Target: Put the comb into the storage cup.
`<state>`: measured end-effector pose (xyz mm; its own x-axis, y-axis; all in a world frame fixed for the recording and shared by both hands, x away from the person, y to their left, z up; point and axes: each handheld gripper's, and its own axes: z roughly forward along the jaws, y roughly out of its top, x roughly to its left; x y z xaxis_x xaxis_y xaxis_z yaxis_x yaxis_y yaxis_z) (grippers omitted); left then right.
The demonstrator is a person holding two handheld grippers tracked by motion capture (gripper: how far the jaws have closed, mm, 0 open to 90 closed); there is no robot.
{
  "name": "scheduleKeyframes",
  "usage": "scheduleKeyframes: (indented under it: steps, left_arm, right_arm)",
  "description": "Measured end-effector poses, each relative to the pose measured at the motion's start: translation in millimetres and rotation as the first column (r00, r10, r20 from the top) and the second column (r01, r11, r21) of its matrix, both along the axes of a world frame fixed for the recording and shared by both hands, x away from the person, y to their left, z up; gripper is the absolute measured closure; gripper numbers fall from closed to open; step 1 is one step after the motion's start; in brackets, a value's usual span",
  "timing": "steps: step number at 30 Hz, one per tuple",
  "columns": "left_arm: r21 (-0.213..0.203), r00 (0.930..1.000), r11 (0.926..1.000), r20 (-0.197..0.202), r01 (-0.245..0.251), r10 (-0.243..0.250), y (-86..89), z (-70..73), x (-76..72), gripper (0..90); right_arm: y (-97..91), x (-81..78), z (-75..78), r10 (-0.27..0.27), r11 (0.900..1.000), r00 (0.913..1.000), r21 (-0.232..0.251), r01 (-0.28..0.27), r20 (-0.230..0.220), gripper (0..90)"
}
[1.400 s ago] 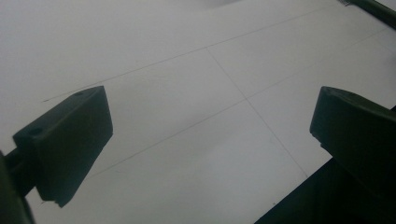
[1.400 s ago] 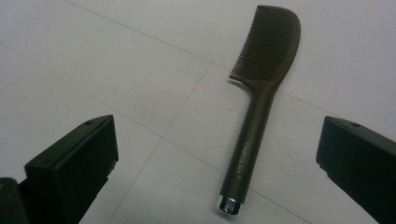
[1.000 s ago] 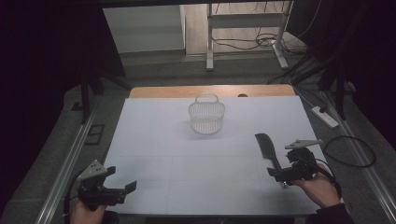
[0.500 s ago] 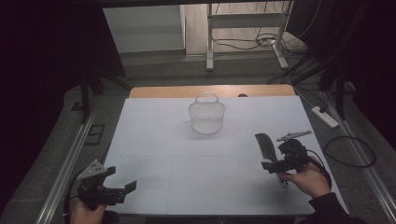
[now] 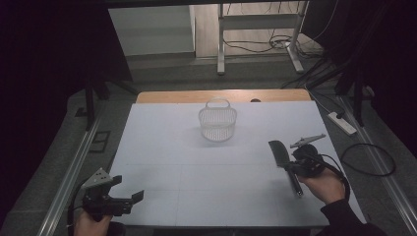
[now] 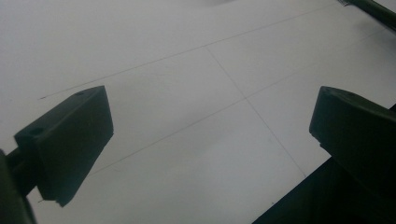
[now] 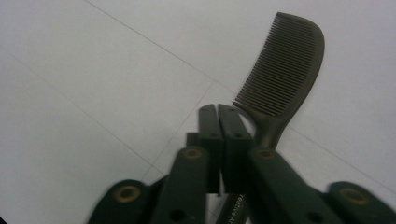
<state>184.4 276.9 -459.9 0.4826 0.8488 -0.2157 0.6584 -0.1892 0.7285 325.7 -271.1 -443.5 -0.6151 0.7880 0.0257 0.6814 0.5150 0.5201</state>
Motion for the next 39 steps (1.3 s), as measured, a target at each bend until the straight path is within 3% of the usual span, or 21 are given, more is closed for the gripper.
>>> scheduleKeyframes:
  steps: [6, 14, 33, 39]
  left_arm:
    - [0.001, 1.0000, 1.0000, -0.001, 0.001, -0.001, 0.1, 0.0, 0.1, 0.3]
    - [0.002, 1.0000, 1.0000, -0.005, 0.004, -0.004, -0.4, -0.1, 0.5, 0.6]
    - [0.003, 1.0000, 1.0000, -0.002, 0.009, -0.009, -0.7, 0.0, 1.0, 0.6]
    - [0.002, 1.0000, 1.0000, -0.002, 0.009, -0.009, -0.7, 0.1, 1.0, 0.6]
  right_arm:
    - [-0.5, 2.1, -3.0, 0.004, 0.9997, 0.9996, -0.023, -0.004, 0.028, 89.3]
    - [-4.4, 3.5, -16.7, 0.002, 0.9997, 1.0000, -0.023, -0.002, -0.007, 89.3]
    - [-2.0, 1.3, -49.6, 0.014, 0.9911, 0.9938, -0.130, -0.029, -0.110, 89.2]
    - [-9.4, 3.4, -50.1, -0.009, 0.9939, 0.9920, -0.110, -0.005, -0.126, 89.2]
